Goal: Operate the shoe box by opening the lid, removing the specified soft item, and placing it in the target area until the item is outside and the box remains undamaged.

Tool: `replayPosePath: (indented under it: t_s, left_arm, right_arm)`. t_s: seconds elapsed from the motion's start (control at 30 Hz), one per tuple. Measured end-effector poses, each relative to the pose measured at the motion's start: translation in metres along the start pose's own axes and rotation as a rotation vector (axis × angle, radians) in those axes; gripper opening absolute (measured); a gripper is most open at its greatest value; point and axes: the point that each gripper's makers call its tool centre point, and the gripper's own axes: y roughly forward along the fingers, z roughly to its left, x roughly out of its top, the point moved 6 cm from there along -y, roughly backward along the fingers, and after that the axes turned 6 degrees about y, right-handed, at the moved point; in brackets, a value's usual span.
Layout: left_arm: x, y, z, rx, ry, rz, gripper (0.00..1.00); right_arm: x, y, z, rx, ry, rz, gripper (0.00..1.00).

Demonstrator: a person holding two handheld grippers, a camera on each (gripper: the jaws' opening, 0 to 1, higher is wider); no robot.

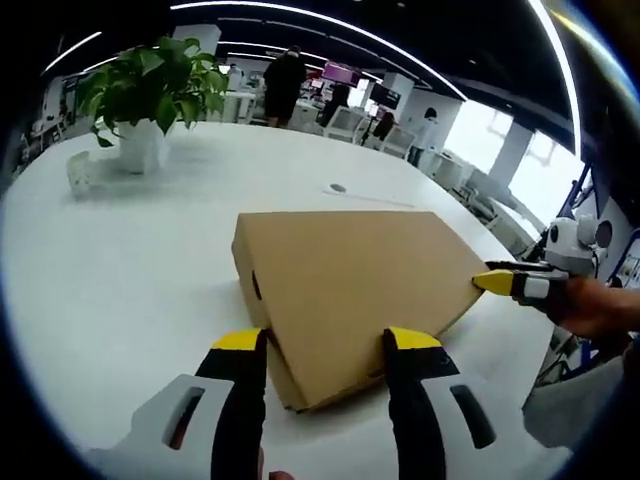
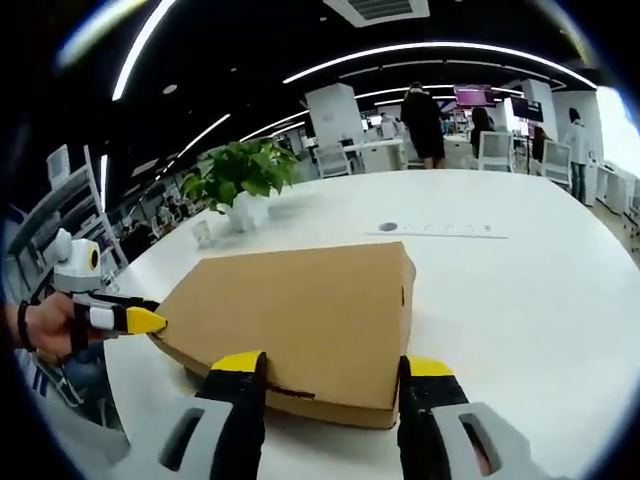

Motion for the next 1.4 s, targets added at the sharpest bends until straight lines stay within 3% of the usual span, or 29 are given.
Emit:
replayPosePath:
  t_s: [0.8, 1.2, 1.4]
  left_arm:
    - [-0.042, -0.056, -0.001, 0.012, -0.008, 0.026, 0.47]
    - [-0.048, -0.065, 0.003, -0.006, 0.001, 0.033, 0.47]
    - [-0.050, -0.063, 0.006, -0.025, 0.043, 0.038, 0.50]
  right_arm:
    - [-0.035, -0.029, 0.038, 0.057, -0.032, 0.022, 0.49]
    - [-0.048, -0.041, 0.042, 0.098, -0.049, 0.014, 0.50]
    - [-0.055, -0.045, 0.052, 0.157, -0.157, 0.039, 0.63]
